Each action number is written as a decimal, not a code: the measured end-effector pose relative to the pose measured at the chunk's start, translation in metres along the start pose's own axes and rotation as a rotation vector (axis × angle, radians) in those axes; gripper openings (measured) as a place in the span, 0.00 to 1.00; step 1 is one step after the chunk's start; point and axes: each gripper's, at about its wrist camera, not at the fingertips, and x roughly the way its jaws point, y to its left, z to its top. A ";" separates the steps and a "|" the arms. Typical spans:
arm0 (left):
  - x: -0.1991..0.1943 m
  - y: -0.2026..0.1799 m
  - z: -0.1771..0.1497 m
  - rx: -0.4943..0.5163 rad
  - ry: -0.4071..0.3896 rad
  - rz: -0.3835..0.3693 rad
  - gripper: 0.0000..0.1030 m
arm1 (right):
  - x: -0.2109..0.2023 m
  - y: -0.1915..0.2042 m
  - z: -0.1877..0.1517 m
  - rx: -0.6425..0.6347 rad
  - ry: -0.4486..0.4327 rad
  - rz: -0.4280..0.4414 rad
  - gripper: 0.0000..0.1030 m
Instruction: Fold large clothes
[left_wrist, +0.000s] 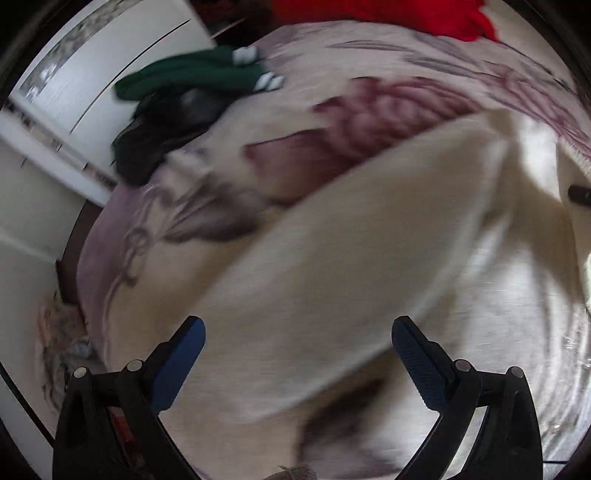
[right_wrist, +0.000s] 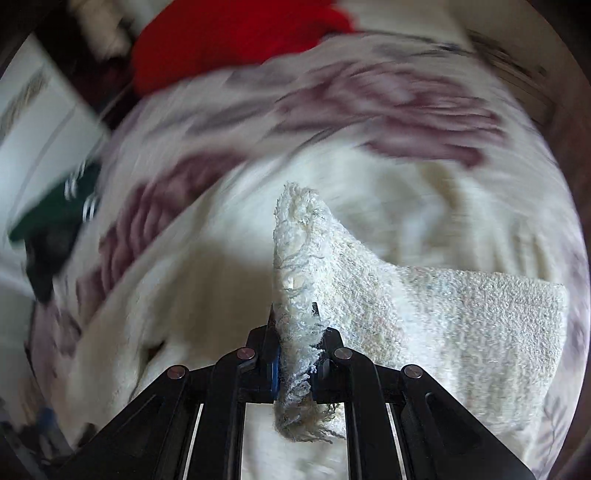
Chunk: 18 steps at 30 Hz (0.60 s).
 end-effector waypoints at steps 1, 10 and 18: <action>0.006 0.012 -0.001 -0.018 0.014 0.007 1.00 | 0.017 0.025 -0.002 -0.047 0.027 -0.006 0.11; 0.056 0.110 -0.026 -0.257 0.189 -0.138 1.00 | 0.062 0.099 -0.035 -0.052 0.229 0.069 0.51; 0.094 0.121 -0.101 -0.601 0.388 -0.670 0.98 | -0.020 -0.010 -0.066 0.403 0.137 0.129 0.67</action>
